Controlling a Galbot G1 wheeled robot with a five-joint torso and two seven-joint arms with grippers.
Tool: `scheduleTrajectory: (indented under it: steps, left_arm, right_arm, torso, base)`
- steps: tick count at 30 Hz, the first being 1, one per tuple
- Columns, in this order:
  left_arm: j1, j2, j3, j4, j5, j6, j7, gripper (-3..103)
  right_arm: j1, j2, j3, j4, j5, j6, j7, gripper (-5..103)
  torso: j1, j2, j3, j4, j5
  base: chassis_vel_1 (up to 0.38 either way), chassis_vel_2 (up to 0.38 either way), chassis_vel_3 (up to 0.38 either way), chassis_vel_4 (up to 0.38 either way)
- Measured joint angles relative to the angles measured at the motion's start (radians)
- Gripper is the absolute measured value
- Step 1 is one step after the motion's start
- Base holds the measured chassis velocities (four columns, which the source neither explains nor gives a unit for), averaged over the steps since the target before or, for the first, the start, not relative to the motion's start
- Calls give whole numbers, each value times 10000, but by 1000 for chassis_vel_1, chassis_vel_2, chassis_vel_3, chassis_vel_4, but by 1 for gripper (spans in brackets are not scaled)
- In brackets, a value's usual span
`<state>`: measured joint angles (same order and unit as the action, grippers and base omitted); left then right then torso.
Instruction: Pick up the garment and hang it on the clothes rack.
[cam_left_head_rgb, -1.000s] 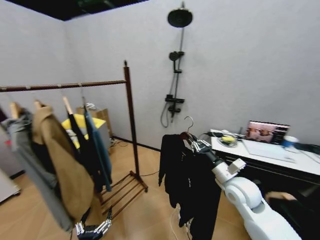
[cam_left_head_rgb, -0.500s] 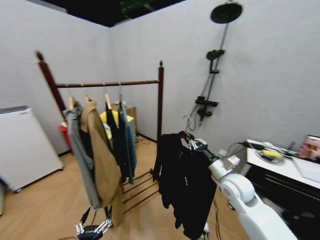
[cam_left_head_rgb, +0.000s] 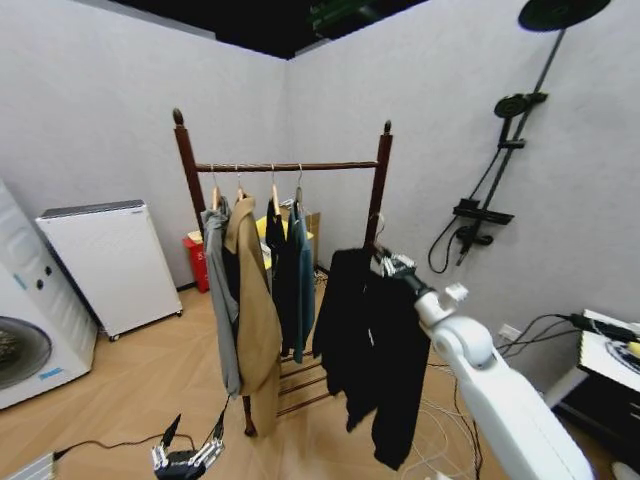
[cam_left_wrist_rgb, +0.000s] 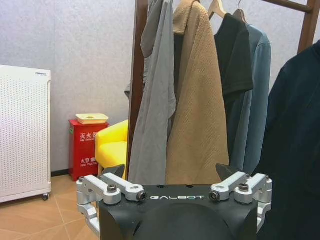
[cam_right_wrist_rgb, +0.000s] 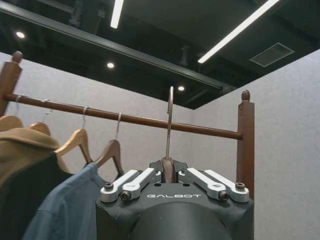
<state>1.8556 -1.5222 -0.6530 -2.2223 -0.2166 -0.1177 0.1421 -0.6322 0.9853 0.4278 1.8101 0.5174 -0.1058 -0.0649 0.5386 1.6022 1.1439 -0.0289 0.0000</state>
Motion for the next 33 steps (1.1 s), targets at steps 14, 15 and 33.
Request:
scheduleTrajectory:
  steps: [14, 15, 33]
  left_arm:
    - [0, 0, 0, 0, 0, 0, 0, 100]
    - [0, 0, 1, 0, 0, 0, 1, 100]
    - [0, 0, 0, 0, 0, 0, 1, 100]
  right_arm:
    - [4120, 1849, -2112, -3720, -71, -143, 488, 9]
    - [4597, 2093, -2263, -4180, -99, -142, 489, 9]
    - [8082, 3431, -2805, -8416, -430, 17, 50, 9]
  torso:
    - [1, -1, 1, 4, -2]
    - [0, 0, 0, 5, -3]
    - [-2, 0, -1, 1, 0]
  base:
    - [0, 0, 0, 0]
    - [0, 0, 0, 0]
    - [0, 0, 0, 0]
